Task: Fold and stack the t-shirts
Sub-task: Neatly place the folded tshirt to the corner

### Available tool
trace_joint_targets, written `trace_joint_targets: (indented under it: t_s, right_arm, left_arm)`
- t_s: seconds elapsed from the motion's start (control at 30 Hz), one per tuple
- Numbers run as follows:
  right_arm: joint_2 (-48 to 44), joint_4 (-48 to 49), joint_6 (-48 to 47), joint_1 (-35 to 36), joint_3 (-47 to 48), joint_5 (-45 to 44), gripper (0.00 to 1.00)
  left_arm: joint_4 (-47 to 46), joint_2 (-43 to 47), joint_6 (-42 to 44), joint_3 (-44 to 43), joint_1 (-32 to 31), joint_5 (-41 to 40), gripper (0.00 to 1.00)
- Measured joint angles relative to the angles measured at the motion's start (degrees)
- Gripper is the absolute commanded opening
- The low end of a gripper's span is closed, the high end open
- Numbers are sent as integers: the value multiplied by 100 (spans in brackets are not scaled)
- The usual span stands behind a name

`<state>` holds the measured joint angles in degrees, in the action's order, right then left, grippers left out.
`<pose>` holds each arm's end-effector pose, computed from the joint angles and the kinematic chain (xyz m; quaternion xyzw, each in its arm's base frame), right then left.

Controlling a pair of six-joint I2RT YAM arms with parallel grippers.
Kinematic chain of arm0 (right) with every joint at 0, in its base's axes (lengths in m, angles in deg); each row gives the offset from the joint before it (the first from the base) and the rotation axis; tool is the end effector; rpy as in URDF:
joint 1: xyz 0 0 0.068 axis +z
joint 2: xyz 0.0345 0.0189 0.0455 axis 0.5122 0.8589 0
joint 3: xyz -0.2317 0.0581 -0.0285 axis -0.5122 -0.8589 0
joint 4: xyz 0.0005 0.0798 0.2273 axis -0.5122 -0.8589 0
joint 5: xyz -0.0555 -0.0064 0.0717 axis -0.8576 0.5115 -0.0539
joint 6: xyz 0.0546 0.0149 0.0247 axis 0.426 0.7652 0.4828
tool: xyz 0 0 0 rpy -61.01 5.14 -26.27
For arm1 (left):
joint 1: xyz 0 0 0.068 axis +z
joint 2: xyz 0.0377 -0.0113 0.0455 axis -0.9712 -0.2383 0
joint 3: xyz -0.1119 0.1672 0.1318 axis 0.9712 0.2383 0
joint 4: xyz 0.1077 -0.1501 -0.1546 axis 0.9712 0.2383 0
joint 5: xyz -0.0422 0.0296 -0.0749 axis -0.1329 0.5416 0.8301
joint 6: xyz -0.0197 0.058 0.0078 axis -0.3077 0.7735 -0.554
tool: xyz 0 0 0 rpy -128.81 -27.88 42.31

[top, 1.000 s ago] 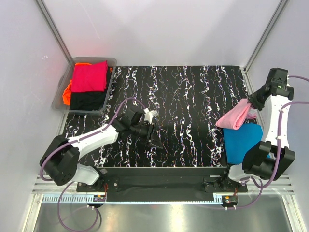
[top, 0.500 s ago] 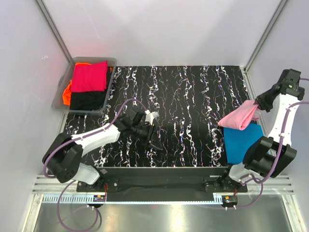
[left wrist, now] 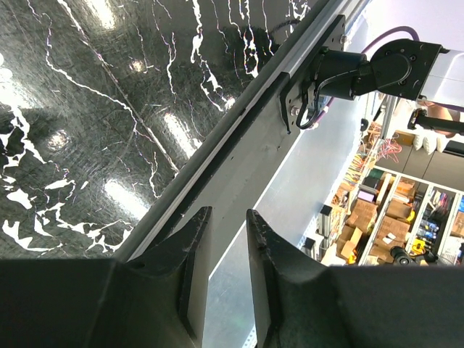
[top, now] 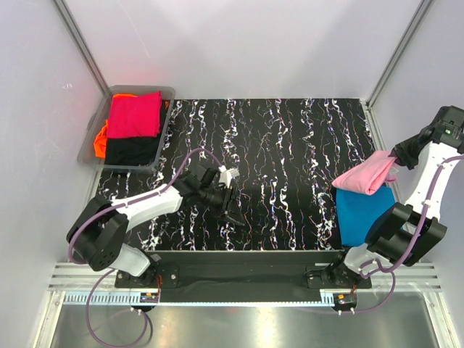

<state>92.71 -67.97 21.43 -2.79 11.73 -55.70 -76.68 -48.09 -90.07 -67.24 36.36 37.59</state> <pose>0.2422 -0.1557 0.3193 0.4973 0.8153 0.0379 0.2942 0.1889 -0.1999 0.1698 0.1369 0.8701 -0.4731 0.0201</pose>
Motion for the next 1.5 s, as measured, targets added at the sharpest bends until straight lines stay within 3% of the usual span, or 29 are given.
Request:
trace_joint_targets:
  t_s: [0.97,1.5]
  right_arm:
    - [-262,2,-114,-612,-704,111,0]
    - [-933,-39,-192,-955,-1652,-507,0]
  left_arm:
    - [-85,-164,-42,-74,2,260,27]
    - [-87,-164,13,-63,4,505,26]
